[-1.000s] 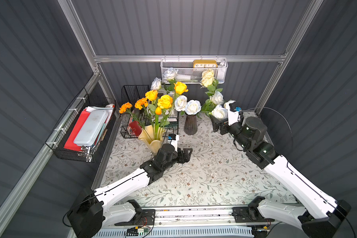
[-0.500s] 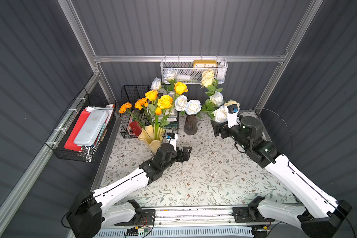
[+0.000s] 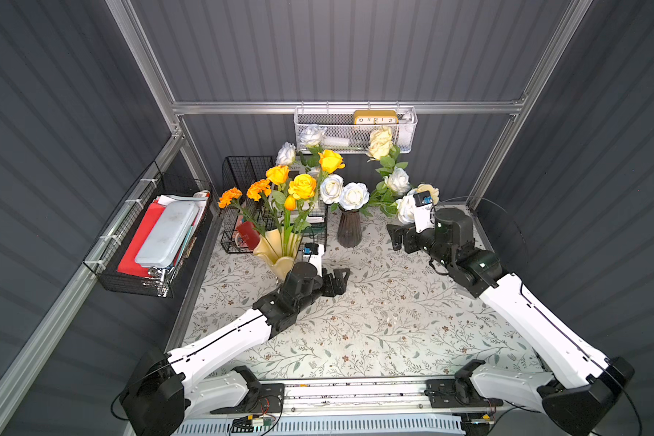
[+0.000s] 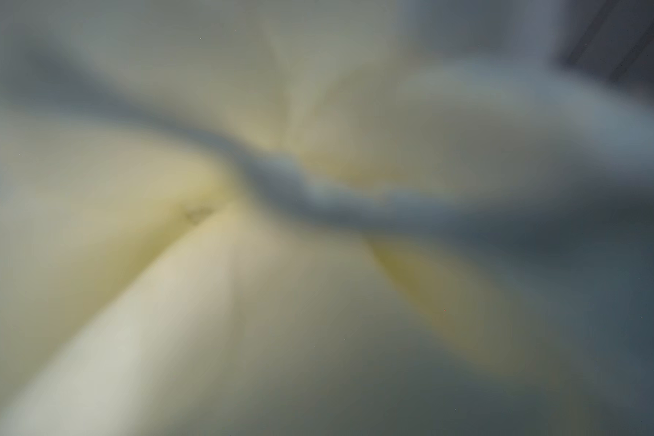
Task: Arrange the flowers in different vases according to their colors
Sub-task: Insert the flower into the vase.
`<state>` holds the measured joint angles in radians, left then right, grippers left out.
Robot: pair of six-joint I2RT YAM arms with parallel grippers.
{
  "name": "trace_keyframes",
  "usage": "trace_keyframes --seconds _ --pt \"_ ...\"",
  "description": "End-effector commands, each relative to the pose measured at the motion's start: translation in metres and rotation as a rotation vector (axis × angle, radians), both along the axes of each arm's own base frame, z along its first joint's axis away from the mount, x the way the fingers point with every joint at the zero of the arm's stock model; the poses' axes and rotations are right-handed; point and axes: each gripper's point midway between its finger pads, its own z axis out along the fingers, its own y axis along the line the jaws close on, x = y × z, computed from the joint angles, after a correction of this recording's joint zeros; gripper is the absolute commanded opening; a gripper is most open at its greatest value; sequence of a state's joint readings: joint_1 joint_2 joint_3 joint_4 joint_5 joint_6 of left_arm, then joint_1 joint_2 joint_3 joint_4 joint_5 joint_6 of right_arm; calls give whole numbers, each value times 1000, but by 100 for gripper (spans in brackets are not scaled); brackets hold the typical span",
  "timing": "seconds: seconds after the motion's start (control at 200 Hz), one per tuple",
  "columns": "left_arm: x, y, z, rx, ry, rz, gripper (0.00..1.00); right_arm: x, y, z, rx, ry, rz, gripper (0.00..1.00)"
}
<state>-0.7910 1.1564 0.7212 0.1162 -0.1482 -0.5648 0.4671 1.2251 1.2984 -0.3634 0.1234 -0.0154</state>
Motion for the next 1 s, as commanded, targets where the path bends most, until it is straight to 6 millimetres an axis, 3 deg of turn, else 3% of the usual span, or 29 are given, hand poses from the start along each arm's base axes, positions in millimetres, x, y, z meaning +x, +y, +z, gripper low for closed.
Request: trace_keyframes --seconds 0.0,0.305,0.47,0.595,0.7,0.966,0.996 --pt "1 7 0 33 -18 12 87 11 7 5 18 70 70 99" --pt "5 12 -10 53 -5 33 87 40 53 -47 55 292 211 99" --pt "5 16 -11 63 -5 44 87 45 62 -42 97 272 236 99" --pt "6 18 -12 67 -6 51 88 32 59 -24 121 220 250 99" --pt "7 19 -12 69 -7 55 88 7 56 -7 156 190 295 99" --pt "11 21 -8 71 -22 65 89 -43 37 -9 164 207 304 99" --pt "12 21 -7 71 -24 67 89 -53 31 1 170 175 302 99"
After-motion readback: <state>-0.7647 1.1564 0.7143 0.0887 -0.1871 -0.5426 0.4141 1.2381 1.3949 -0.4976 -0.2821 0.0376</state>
